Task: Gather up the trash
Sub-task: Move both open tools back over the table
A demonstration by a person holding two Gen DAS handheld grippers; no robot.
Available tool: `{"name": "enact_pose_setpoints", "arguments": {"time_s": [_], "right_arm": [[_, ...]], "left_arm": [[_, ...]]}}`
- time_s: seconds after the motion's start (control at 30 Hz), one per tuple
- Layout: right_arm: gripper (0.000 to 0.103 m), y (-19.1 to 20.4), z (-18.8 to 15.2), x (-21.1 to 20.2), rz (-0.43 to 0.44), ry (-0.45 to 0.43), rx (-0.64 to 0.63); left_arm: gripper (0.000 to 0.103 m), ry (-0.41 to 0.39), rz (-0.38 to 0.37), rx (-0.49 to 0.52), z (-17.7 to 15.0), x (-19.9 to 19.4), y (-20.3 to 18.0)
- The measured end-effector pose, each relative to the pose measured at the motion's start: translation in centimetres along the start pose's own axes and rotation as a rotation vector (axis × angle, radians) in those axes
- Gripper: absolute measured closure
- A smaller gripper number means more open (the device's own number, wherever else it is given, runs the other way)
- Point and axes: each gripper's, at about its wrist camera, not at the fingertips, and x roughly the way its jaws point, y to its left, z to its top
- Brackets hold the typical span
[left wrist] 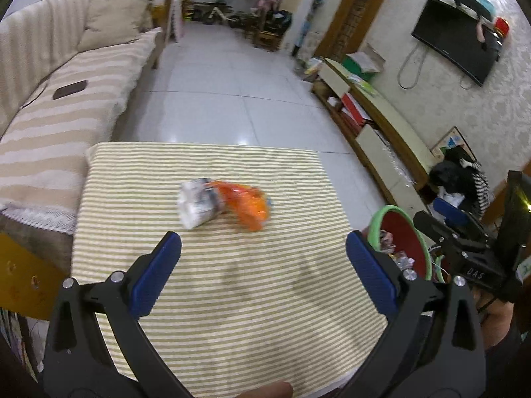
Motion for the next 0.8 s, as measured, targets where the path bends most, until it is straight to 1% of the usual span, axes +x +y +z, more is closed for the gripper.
{"name": "enact_pose_setpoints", "arguments": {"time_s": [0.2, 0.37, 0.53, 0.67, 0.8], "right_arm": [[0.007, 3.8, 0.2, 2.9, 0.021, 0.040, -0.071], [0.007, 6.1, -0.6, 5.6, 0.032, 0.080, -0.115], [0.007, 7.3, -1.2, 8.7, 0.040, 0.114, -0.157], [0.007, 8.0, -1.5, 11.2, 0.046, 0.132, -0.189], [0.007, 8.8, -1.8, 13.8, 0.038, 0.149, -0.234]], "left_arm": [[0.005, 0.000, 0.029, -0.040, -0.5, -0.2, 3.2], [0.005, 0.019, 0.046, -0.052, -0.3, 1.1, 5.1], [0.005, 0.043, 0.049, -0.066, 0.0, 2.8, 6.6], [0.005, 0.043, 0.075, -0.052, 0.3, 3.8, 7.1], [0.005, 0.052, 0.074, -0.077, 0.6, 5.1, 8.2]]}}
